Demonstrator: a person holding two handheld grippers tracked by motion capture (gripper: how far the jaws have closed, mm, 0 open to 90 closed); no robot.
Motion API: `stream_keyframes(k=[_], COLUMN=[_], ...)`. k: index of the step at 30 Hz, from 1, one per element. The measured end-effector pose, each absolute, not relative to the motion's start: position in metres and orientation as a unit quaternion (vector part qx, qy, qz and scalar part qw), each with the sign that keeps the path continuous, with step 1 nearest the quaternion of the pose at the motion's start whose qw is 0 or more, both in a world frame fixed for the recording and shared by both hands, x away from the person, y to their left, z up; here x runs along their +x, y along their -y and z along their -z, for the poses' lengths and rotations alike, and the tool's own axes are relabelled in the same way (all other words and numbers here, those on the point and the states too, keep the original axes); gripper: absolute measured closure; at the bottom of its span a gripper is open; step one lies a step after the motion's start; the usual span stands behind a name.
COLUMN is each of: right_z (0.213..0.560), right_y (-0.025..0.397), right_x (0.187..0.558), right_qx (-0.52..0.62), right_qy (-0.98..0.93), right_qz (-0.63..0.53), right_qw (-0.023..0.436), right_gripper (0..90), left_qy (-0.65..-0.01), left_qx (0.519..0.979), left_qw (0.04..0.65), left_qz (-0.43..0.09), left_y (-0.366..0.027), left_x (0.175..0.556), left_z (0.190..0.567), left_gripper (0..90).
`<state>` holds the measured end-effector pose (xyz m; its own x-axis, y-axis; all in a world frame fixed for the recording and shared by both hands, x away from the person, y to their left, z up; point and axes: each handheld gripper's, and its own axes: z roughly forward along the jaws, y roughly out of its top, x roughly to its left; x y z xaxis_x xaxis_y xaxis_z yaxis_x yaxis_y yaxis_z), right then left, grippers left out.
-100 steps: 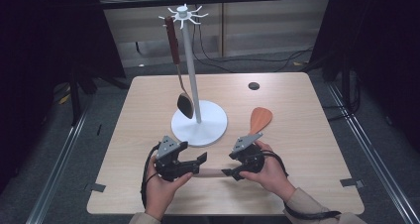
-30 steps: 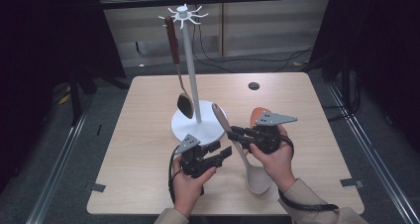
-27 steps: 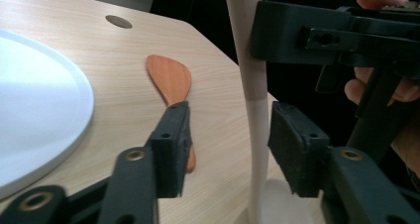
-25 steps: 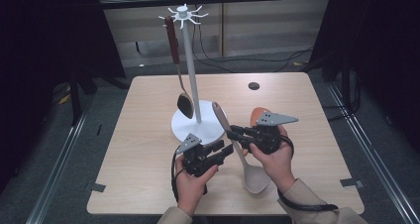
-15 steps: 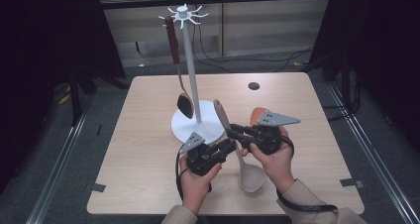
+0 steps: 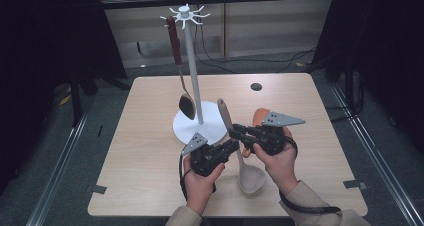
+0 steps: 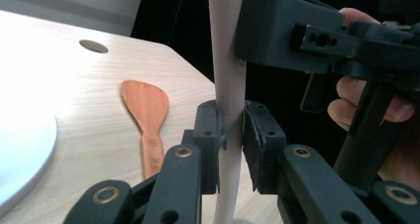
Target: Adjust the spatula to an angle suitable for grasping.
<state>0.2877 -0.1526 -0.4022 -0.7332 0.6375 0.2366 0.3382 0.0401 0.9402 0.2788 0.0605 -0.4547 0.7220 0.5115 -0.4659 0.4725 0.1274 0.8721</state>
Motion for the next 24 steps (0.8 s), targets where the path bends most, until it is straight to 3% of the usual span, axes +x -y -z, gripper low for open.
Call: stream_keyframes(k=[15,16,18,24], right_z=[0.400,0.400,0.400,0.404], right_y=[0.152,0.151,0.151,0.158], right_x=[0.287,0.287,0.288,0.292], right_qx=[0.342,0.342,0.353,0.369], right_qy=[-0.698,-0.698,-0.695,-0.689], right_qz=[-0.615,-0.615,-0.611,-0.605], right_qw=[0.129,0.128,0.137,0.148], right_gripper=[73.1,71.3,55.1,36.0], left_qy=[-0.371,-0.370,-0.372,-0.378], left_qx=[0.671,0.672,0.670,0.662], left_qw=[0.642,0.641,0.643,0.647], left_qz=[-0.005,-0.006,-0.005,-0.009], left_y=[-0.065,-0.066,-0.068,-0.079], left_x=[0.283,0.283,0.283,0.286], left_z=[0.444,0.445,0.444,0.440], left_gripper=[79.3,79.2,79.2,79.2])
